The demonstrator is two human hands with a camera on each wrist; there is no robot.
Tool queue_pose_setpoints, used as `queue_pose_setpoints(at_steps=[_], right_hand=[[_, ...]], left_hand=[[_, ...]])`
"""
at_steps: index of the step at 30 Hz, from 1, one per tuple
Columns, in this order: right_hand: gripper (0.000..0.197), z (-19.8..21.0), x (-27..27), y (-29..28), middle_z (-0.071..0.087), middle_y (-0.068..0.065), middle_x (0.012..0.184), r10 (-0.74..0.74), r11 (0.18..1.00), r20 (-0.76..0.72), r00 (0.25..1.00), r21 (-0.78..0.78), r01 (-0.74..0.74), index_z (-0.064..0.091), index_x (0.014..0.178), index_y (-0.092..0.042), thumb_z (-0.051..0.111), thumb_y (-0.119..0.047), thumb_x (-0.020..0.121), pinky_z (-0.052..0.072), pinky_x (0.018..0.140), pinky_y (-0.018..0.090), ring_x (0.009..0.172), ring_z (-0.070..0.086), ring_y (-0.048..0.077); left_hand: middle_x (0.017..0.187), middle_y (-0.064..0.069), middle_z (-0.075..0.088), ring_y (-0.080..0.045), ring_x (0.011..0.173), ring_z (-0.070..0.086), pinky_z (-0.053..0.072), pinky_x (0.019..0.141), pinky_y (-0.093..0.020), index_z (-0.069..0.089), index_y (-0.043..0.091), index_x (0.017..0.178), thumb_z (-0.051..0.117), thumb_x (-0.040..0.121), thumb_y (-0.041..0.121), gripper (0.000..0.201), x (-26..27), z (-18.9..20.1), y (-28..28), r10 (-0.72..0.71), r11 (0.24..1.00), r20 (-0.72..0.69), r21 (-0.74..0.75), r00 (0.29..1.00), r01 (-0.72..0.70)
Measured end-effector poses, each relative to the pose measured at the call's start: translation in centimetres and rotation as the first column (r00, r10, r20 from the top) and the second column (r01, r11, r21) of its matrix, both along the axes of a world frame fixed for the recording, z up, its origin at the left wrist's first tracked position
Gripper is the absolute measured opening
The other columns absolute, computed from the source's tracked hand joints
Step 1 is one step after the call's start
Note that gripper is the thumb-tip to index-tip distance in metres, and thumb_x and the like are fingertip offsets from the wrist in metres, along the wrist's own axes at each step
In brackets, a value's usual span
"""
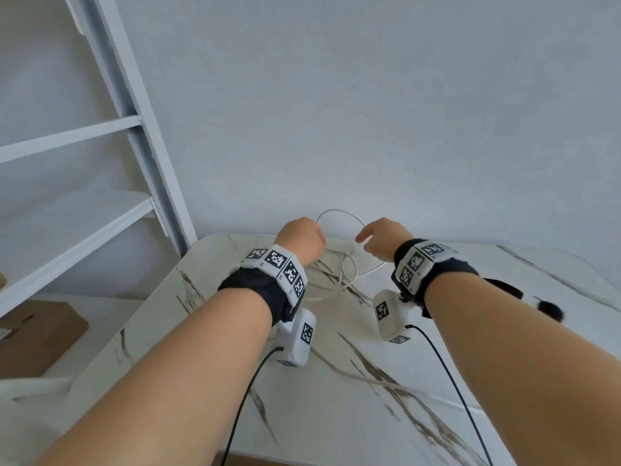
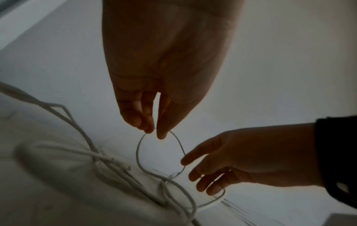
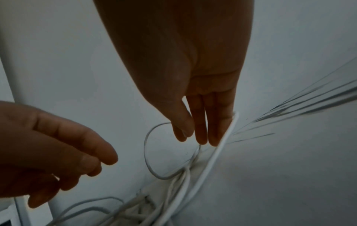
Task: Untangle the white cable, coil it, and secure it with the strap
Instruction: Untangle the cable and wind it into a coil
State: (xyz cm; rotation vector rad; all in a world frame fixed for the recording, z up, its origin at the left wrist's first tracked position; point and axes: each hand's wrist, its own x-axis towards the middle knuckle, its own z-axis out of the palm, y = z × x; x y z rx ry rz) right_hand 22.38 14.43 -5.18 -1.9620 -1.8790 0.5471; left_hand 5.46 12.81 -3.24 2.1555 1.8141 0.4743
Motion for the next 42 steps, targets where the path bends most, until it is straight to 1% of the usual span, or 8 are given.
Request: queue_pose_setpoints(at_steps=[7, 17, 22, 26, 32, 35, 39, 42], right_hand=[[0.051, -1.7, -1.6, 2.7, 0.055, 0.005, 0.138, 0.103, 0.989, 0.186, 0.977, -0.128, -0.08, 0.059, 0.132, -0.022, 0.04, 0.002, 0.092, 0.048, 0.097, 0.031, 0.122, 0.055, 0.024], [0.02, -1.9, -0.7, 3.1, 0.068, 0.011, 0.099, 0.032, 0.997, 0.377, 0.926, -0.079, -0.002, 0.069, 0.103, -0.004, 0.058, -0.005, 0.087, 0.048, 0.07, 0.028, 0.086, 0.061, 0.026], [0.018, -1.0, -0.2, 1.8, 0.068, 0.01, 0.106, 0.045, 0.999, 0.388, 0.92, -0.018, -0.041, 0.066, 0.101, -0.007, 0.05, -0.007, 0.092, 0.048, 0.073, 0.029, 0.091, 0.062, 0.026], [0.022, 1.0, -0.1, 0.1, 0.067, 0.008, 0.1, 0.064, 0.997, 0.368, 0.928, 0.009, -0.073, 0.064, 0.101, -0.008, 0.044, -0.008, 0.091, 0.046, 0.07, 0.03, 0.084, 0.058, 0.024], [0.028, 3.7, 0.4, -2.5, 0.069, 0.007, 0.098, 0.078, 0.991, 0.273, 0.959, 0.081, -0.103, 0.068, 0.096, -0.009, 0.043, -0.005, 0.085, 0.046, 0.069, 0.029, 0.09, 0.062, 0.025], [0.027, 4.8, 0.6, -3.3, 0.067, 0.004, 0.097, 0.082, 0.984, 0.19, 0.978, 0.139, -0.11, 0.07, 0.092, -0.012, 0.045, -0.007, 0.083, 0.047, 0.069, 0.027, 0.09, 0.061, 0.023], [0.003, 5.9, 1.2, -4.0, 0.055, -0.007, 0.082, 0.128, 0.974, 0.019, 0.992, 0.184, -0.13, 0.064, 0.081, -0.017, 0.064, -0.014, 0.082, 0.037, 0.059, 0.022, 0.071, 0.049, 0.009], [0.011, 6.9, 1.8, -4.6, 0.055, -0.002, 0.074, 0.136, 0.965, -0.249, 0.959, 0.251, -0.072, 0.061, 0.078, -0.016, 0.069, -0.021, 0.083, 0.044, 0.064, 0.027, 0.068, 0.053, 0.013]], left_hand=[[0.114, -0.008, 0.07, -0.026, 0.108, 0.063, 0.049, 0.094, -0.031, 0.075, 0.01, 0.105, 0.053, 0.09, 0.007, 0.027, 1.1, -2.2, 1.2, -0.093, 0.99, -0.048, -0.107, 0.995, 0.087], [0.106, -0.011, 0.072, -0.026, 0.102, 0.066, 0.054, 0.085, -0.03, 0.075, 0.003, 0.1, 0.06, 0.086, 0.005, 0.021, 0.8, -2.9, 0.9, -0.087, 0.985, 0.016, -0.15, 0.996, 0.089], [0.102, -0.004, 0.072, -0.018, 0.091, 0.064, 0.045, 0.076, -0.025, 0.074, 0.008, 0.098, 0.074, 0.081, 0.031, 0.029, 1.0, -2.0, 0.0, -0.093, 0.984, 0.08, -0.145, 0.992, 0.104], [0.091, -0.008, 0.066, -0.022, 0.079, 0.058, 0.045, 0.071, -0.03, 0.065, 0.006, 0.09, 0.075, 0.076, 0.047, 0.044, 2.3, -1.8, -1.3, -0.08, 0.991, -0.003, -0.112, 0.997, 0.079], [0.096, -0.015, 0.069, -0.025, 0.077, 0.055, 0.046, 0.07, -0.03, 0.064, 0.007, 0.09, 0.061, 0.086, 0.018, 0.013, 2.9, -1.3, -3.1, -0.031, 0.999, 0.004, 0.01, 1.0, 0.031], [0.097, -0.017, 0.07, -0.025, 0.077, 0.055, 0.044, 0.069, -0.03, 0.067, 0.002, 0.093, 0.054, 0.088, 0.012, 0.018, 2.8, -0.7, -3.4, 0.004, 1.0, 0.052, 0.024, 0.999, -0.005], [0.103, -0.018, 0.068, -0.029, 0.087, 0.06, 0.046, 0.076, -0.031, 0.067, 0.002, 0.096, 0.053, 0.091, 0.012, 0.018, 2.2, 0.2, -3.9, 0.014, 1.0, 0.091, 0.003, 0.996, -0.014], [0.104, -0.017, 0.067, -0.031, 0.096, 0.062, 0.044, 0.076, -0.03, 0.064, 0.004, 0.095, 0.049, 0.093, 0.009, 0.016, 1.4, 0.3, -3.8, 0.016, 1.0, 0.076, -0.021, 0.997, -0.015]])
